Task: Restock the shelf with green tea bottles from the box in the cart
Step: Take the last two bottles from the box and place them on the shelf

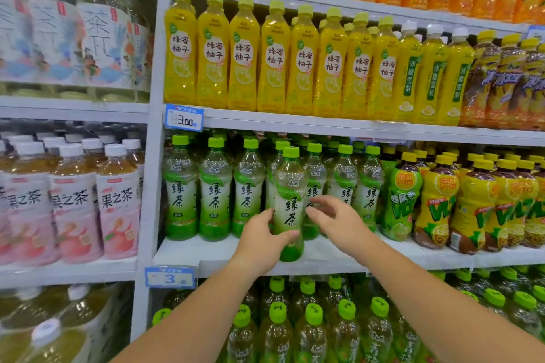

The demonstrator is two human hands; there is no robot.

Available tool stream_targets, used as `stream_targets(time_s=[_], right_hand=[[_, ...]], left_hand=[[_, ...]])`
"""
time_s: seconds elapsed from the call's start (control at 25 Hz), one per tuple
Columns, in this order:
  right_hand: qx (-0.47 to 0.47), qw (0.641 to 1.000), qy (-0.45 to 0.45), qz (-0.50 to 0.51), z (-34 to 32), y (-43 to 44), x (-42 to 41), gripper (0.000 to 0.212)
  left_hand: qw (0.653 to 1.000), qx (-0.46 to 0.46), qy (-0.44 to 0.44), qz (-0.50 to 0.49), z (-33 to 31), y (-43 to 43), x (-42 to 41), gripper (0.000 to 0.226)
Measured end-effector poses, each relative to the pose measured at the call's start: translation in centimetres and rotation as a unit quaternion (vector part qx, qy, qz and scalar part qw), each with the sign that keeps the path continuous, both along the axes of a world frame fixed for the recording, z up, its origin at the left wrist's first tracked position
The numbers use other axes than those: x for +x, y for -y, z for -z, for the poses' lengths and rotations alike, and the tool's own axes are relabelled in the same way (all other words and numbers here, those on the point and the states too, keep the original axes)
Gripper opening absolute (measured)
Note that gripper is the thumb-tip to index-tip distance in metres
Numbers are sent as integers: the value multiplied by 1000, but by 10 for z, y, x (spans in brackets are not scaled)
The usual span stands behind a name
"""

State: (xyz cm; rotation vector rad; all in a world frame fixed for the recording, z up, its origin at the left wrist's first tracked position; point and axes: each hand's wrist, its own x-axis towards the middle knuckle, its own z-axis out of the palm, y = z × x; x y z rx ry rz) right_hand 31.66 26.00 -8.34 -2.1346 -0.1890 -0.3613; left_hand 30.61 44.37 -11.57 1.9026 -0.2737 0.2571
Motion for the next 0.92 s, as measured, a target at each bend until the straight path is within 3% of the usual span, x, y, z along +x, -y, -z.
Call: stream_targets(time_s=[0.12, 0.24, 0.6, 0.76, 0.92], right_hand=[[110, 990, -55, -75, -13, -45, -13, 21], [157, 975, -86, -132, -16, -81, -18, 14], [127, 975, -25, -181, -16, -200, -11, 16], [79, 981, 8, -176, -7, -221, -4, 3], [45, 987, 32, -150, 0, -220, 0, 10]], left_hand=[[1000, 7, 8, -3, -4, -18, -9, 37], [998, 37, 31, -26, -1, -57, -18, 39], [986, 12, 67, -152, 0, -160, -29, 49], [979, 22, 73, -190, 9, -172, -30, 51], [959, 105, 111, -238, 13, -165, -30, 45]])
